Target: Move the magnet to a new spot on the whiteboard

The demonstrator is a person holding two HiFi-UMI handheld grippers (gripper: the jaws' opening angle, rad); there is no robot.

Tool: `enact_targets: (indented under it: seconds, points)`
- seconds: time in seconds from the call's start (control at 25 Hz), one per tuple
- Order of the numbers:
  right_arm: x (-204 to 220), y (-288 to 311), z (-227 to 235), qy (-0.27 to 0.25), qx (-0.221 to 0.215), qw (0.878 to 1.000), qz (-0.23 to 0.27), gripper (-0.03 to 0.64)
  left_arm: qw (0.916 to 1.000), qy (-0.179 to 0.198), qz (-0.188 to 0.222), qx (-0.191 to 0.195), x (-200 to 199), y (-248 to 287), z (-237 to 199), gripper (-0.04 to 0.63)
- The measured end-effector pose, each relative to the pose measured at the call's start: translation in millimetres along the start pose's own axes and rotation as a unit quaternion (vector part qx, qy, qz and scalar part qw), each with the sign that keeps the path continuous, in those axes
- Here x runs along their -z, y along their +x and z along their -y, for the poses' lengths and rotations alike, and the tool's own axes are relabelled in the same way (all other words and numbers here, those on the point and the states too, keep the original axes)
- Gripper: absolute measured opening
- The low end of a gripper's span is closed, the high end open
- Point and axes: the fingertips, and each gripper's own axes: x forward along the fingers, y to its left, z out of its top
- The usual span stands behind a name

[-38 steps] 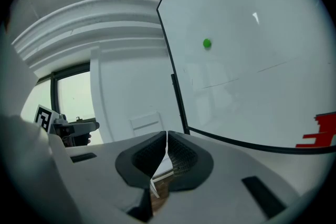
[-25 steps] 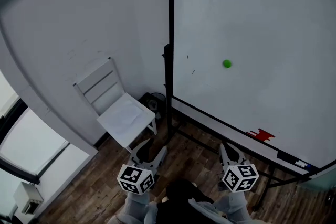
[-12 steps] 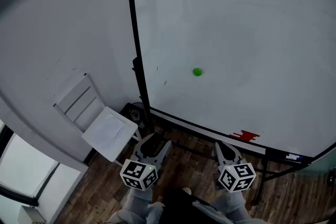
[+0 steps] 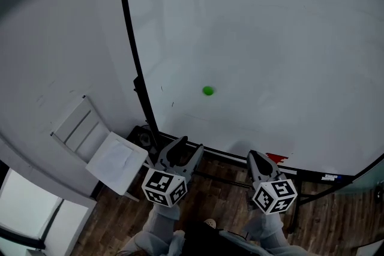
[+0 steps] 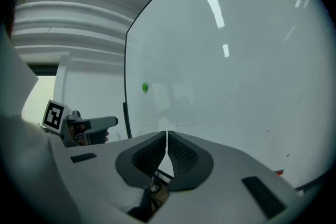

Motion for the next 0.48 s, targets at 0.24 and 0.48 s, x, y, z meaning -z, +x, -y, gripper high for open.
enact_targets:
  seconds: [0.24,0.48]
  points:
    - [-27,8,11,-0.015,0.002,1.0,0.028,0.034,0.9993,0.026,0.025,0.011,-30,33,3,0.206]
    - [-43,15,19,-0.027,0.003,0.999,0.044,0.034,0.9959,0.078,0.045,-0.009,-59,61,0,0.206]
